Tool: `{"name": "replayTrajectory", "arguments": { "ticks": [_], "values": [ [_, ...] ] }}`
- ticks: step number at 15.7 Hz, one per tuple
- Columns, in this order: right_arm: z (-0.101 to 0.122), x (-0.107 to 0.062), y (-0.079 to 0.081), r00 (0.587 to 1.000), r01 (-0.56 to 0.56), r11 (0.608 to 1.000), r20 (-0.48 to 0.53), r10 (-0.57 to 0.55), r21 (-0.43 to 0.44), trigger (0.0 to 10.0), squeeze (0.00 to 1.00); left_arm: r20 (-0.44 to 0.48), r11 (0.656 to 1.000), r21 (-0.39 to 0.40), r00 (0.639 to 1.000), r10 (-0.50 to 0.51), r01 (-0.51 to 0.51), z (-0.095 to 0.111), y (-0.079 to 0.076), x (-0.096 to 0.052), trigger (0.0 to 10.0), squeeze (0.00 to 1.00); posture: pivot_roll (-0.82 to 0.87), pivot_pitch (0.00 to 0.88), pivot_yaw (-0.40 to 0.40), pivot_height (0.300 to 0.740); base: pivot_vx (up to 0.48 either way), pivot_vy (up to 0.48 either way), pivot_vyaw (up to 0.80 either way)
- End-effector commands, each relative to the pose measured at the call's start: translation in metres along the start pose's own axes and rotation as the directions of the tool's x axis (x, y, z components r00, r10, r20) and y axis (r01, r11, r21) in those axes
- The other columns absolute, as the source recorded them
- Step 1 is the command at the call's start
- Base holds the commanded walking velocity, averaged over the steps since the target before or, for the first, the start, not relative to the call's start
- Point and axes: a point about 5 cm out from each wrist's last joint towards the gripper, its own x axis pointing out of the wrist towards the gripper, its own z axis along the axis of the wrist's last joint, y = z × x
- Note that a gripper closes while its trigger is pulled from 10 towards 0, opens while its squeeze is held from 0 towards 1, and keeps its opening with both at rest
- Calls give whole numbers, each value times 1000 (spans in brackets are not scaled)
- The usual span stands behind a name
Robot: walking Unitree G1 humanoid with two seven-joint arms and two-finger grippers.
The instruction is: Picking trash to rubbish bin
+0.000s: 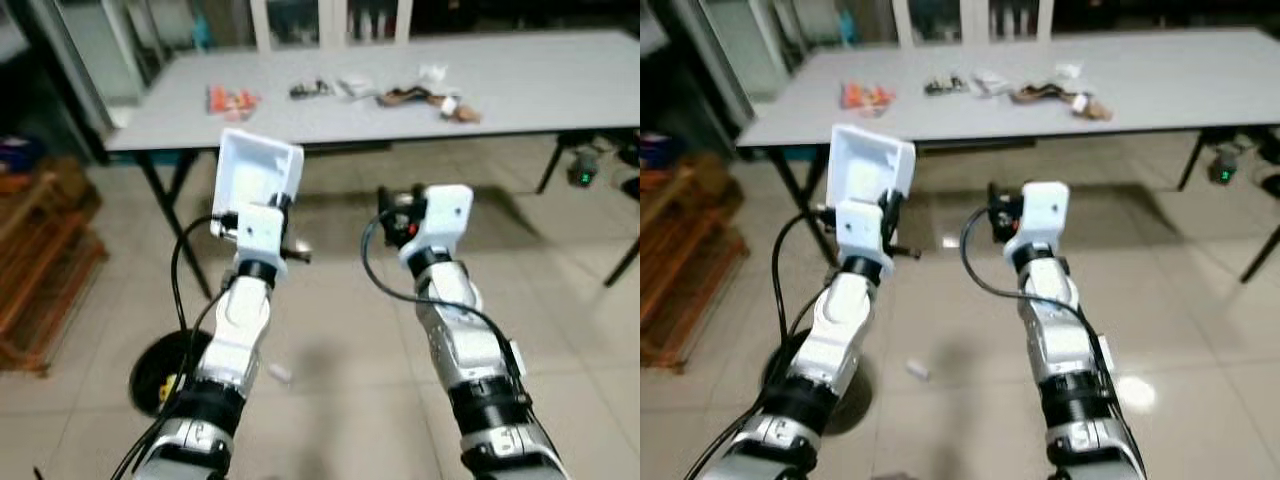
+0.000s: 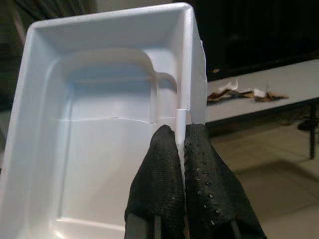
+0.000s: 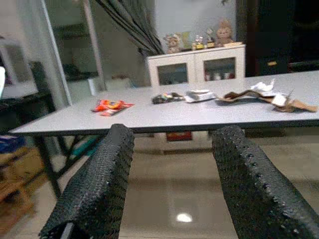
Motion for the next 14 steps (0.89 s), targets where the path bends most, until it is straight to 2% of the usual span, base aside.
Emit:
{"name": "replayTrajectory", "arguments": {
  "ticks": [1,3,14],
  "values": [
    [3,1,0,1000,-12,1000,4,12,-15,10000,0,0,1000,0,1000,3,-3,2,0,2,10000,0,20,16,90,740,0,0,0],
    [2,0,1,1000,-21,999,-5,21,-31,10000,0,-1,1000,-2,1000,-5,5,1,-2,1,10000,0,21,18,90,740,0,0,331],
    [-6,-2,6,997,-52,998,-52,49,-48,10000,0,-19,1000,-4,1000,-12,11,-1,-2,0,10000,0,19,8,92,740,0,0,800]
  ]
}}
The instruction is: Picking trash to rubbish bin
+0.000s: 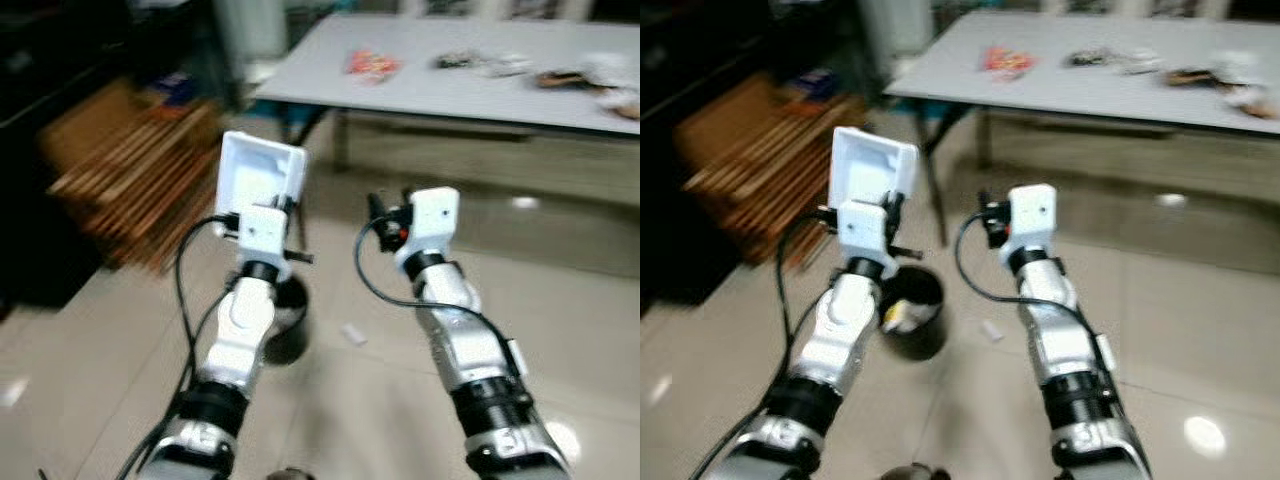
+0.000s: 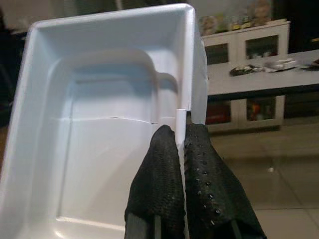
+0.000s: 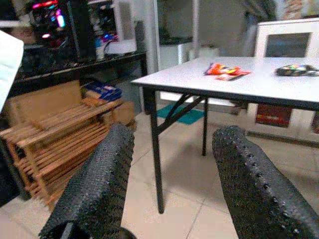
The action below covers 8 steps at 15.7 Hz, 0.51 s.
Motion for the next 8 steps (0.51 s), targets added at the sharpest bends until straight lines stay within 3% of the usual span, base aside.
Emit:
{"name": "replayTrajectory", "arguments": {
  "ticks": [1,5,8],
  "values": [
    [1,0,5,1000,-9,1000,-4,9,14,10000,0,-11,1000,12,1000,6,-6,-1,6,1,10000,0,19,7,92,740,0,0,800],
    [0,0,6,1000,-12,1000,-9,13,15,10000,0,-22,1000,9,1000,-1,2,-2,5,1,10000,0,18,3,94,740,0,0,800],
    [0,1,7,1000,-21,999,-8,21,25,10000,0,-27,1000,4,1000,-5,5,-2,4,1,10000,0,20,5,91,740,0,0,0]
  ]
}}
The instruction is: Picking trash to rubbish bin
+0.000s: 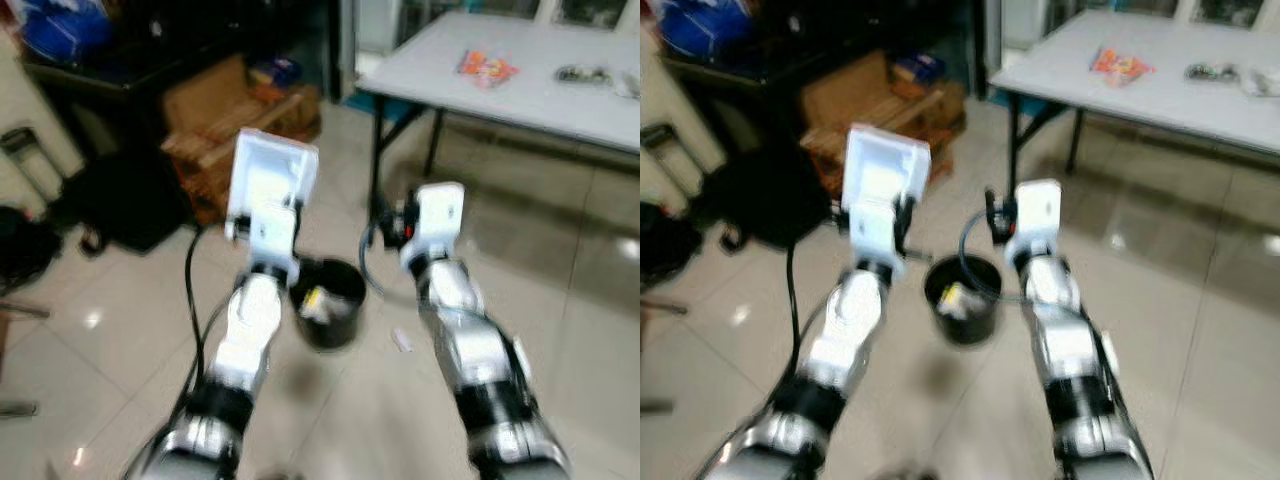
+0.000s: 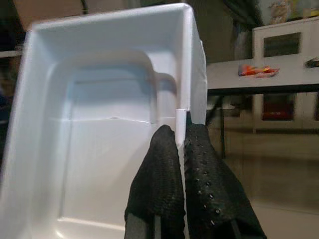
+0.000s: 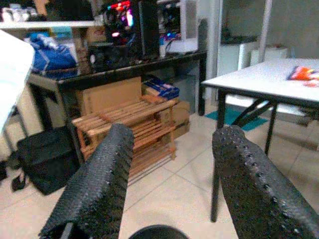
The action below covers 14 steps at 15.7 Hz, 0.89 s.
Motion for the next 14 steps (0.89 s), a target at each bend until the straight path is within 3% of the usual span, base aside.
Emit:
{"name": "replayTrajectory", "arguments": {
  "ticks": [1,9,14],
  "values": [
    [0,0,2,1000,-11,1000,-5,11,10,10000,0,-12,1000,0,1000,1,-1,-1,3,1,10000,0,20,6,92,740,0,0,0],
    [3,1,0,1000,-5,999,-1,5,31,10000,0,-34,1000,1,999,-7,7,-2,3,1,10000,0,22,18,87,740,192,0,0],
    [2,2,3,1000,-19,1000,-9,20,23,10000,0,-42,1000,-2,999,-12,12,-3,2,1,10000,0,23,19,86,740,259,0,-660]
  ]
}}
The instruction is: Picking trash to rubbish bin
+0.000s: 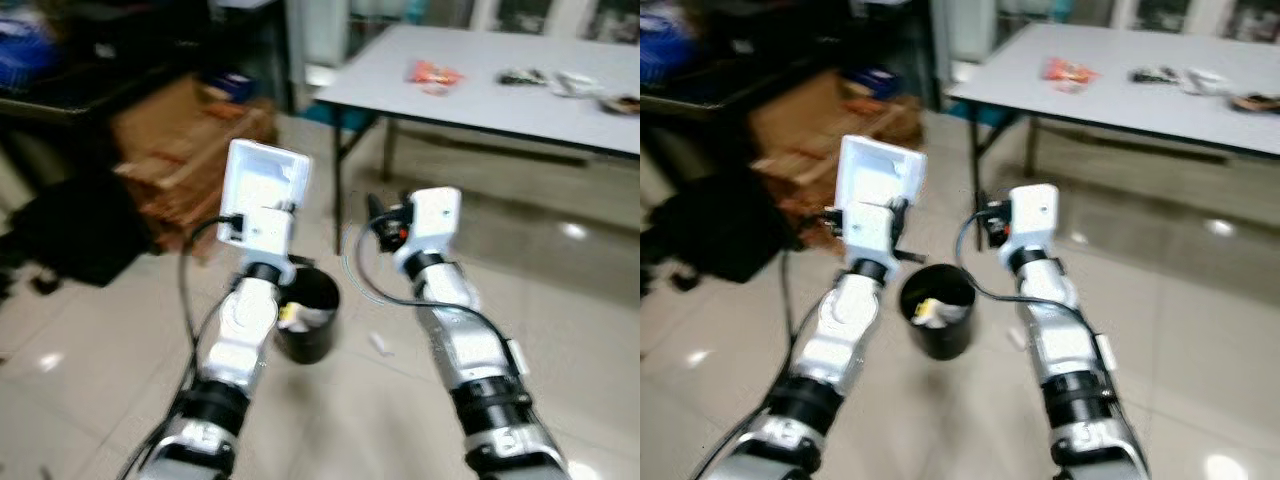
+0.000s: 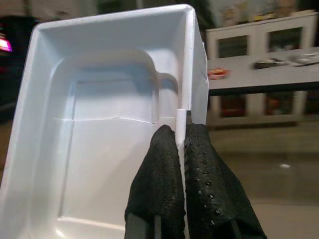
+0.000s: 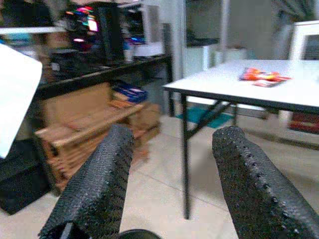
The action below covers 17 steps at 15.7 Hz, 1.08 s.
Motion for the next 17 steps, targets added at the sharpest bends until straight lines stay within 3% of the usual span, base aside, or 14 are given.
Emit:
{"name": "replayTrajectory", "arguments": {
  "ticks": [1,10,12,17],
  "values": [
    [2,2,9,1000,-25,1000,1,25,4,10000,0,-10,1000,16,1000,21,-21,-1,10,1,10000,0,24,20,85,740,259,0,0],
    [2,2,7,1000,-19,1000,-3,19,8,10000,0,-12,1000,13,1000,18,-18,0,10,1,10000,0,26,22,82,740,260,0,0],
    [2,3,8,1000,-25,1000,-2,25,7,10000,0,-13,1000,14,1000,18,-18,0,10,1,10000,0,26,24,83,740,264,0,-800],
    [3,3,7,1000,-18,1000,5,18,3,10000,0,-19,1000,17,1000,17,-16,-1,10,0,10000,0,26,25,84,740,280,0,0]
  ]
}}
